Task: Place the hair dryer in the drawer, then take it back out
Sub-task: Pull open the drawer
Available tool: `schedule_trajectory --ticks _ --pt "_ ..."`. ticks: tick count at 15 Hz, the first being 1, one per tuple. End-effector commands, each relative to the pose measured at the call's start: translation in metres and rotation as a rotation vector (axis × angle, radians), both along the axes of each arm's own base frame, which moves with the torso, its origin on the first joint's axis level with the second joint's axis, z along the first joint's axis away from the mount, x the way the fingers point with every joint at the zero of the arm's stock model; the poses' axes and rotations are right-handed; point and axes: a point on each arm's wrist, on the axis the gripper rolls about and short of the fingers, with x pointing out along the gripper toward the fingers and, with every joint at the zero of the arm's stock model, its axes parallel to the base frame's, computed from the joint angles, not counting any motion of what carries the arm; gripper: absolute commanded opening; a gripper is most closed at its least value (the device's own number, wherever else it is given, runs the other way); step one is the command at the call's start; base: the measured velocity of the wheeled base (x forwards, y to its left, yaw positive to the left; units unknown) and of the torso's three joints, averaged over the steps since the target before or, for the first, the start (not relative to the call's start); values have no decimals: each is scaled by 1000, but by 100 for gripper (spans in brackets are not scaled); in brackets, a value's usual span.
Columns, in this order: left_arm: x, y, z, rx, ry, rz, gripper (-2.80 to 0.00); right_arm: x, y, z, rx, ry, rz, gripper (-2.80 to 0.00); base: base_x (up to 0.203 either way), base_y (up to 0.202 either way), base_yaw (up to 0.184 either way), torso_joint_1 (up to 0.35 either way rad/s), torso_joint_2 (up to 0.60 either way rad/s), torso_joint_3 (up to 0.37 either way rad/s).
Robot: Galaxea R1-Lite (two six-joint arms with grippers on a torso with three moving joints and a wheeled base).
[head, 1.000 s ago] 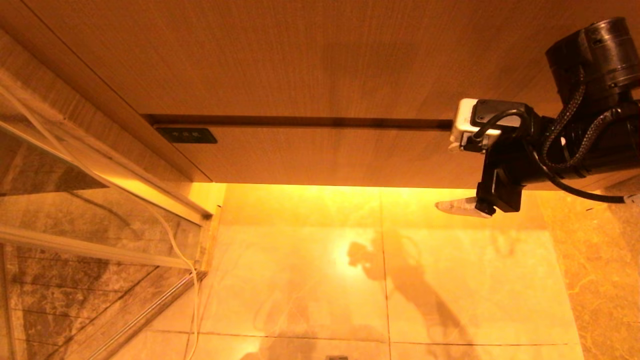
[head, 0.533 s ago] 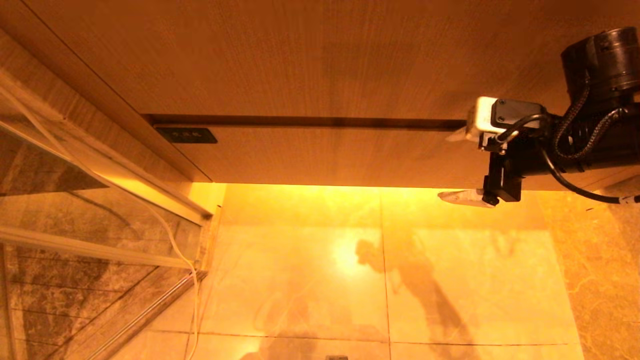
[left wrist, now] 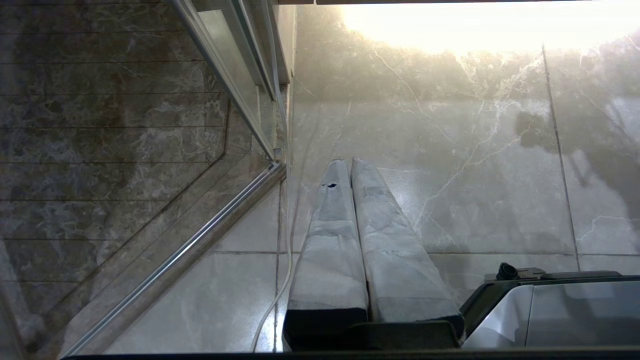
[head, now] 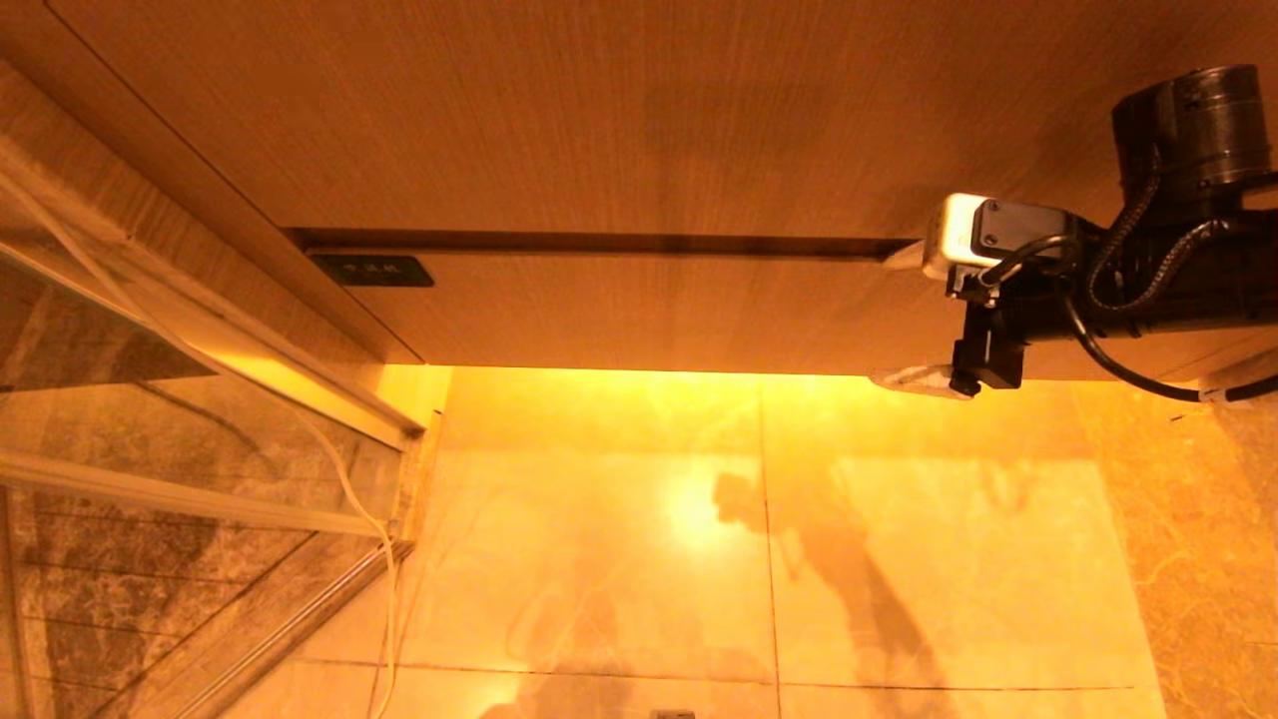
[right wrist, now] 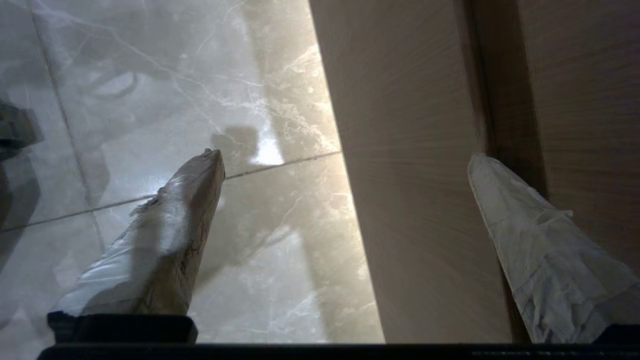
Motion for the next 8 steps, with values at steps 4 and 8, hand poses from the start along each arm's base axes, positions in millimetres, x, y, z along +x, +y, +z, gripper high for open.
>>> schedule_trajectory --ticks 4,8 --pt "0 0 0 1 1 0 -280 2 -2 -4 -24 -19 10 0 0 0 0 0 0 0" --pt "0 0 0 1 1 0 -280 13 1 -3 -7 -96 10 0 0 0 0 0 0 0"
